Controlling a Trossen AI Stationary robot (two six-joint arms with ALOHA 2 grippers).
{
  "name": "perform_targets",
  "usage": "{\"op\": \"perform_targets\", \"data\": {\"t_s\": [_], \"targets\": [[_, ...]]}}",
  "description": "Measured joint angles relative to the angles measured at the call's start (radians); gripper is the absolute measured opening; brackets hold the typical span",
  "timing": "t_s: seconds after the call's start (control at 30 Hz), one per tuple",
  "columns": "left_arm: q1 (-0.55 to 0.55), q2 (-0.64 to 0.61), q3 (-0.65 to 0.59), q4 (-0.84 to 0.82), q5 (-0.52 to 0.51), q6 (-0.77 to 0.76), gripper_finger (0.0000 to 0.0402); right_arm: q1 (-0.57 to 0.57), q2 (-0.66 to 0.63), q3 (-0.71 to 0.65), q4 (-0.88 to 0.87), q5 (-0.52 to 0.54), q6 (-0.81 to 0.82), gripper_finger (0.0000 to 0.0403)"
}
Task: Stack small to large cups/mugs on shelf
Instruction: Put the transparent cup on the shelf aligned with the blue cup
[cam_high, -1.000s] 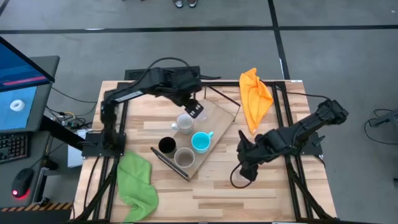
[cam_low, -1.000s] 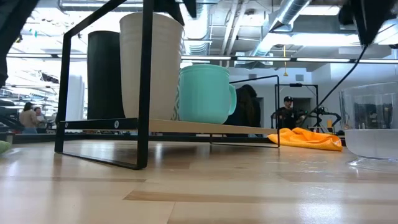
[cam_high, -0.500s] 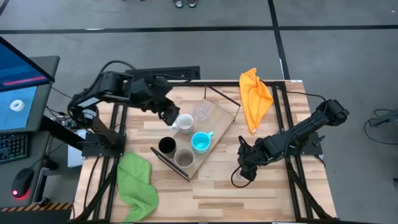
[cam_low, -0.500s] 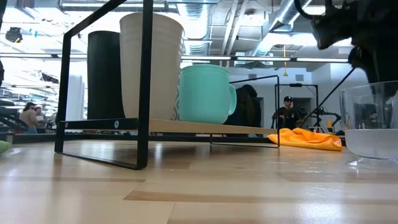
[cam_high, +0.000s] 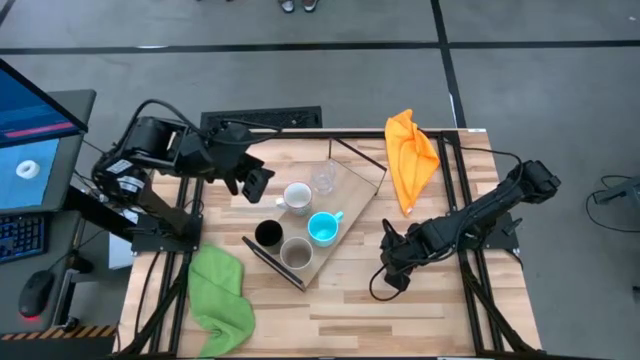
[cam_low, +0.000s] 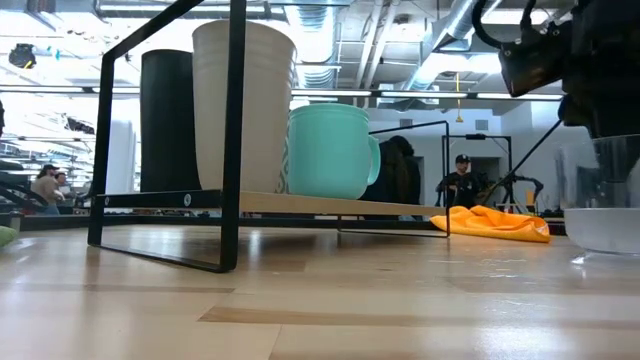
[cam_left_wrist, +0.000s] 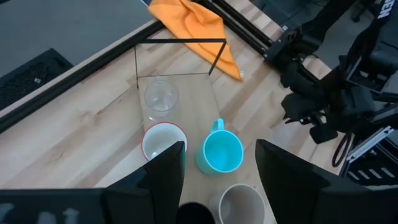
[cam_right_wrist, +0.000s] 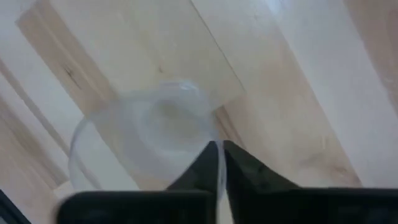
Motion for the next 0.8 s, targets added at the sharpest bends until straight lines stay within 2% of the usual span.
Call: {"op": "perform_targets", "data": {"t_s": [0.1,0.33,0.53,0.8], "targets": [[-0.001,-0.004,0.000,0.000,0.004,0.002,0.0187,-0.007,-0.008,0.000,-0.001,-0.008,0.020,0.0016],[-0.002,-0.040,0.000,0.000,0.002,0.002,0.0187,-0.099,-0.047,0.093,-0.091,-0.012,-0.004,0.0007],[-0.001,-0.073,0.000,0.000,-0.026,0.004,0.0187,-0.291,-0.050,0.261,-0.240,0.053,-0.172,0.0005],[-0.002,-0.100,0.001,0.000,-0.029,0.008,0.0187,-0.575,0.001,0.409,-0.303,0.072,-0.412,0.0003]]}}
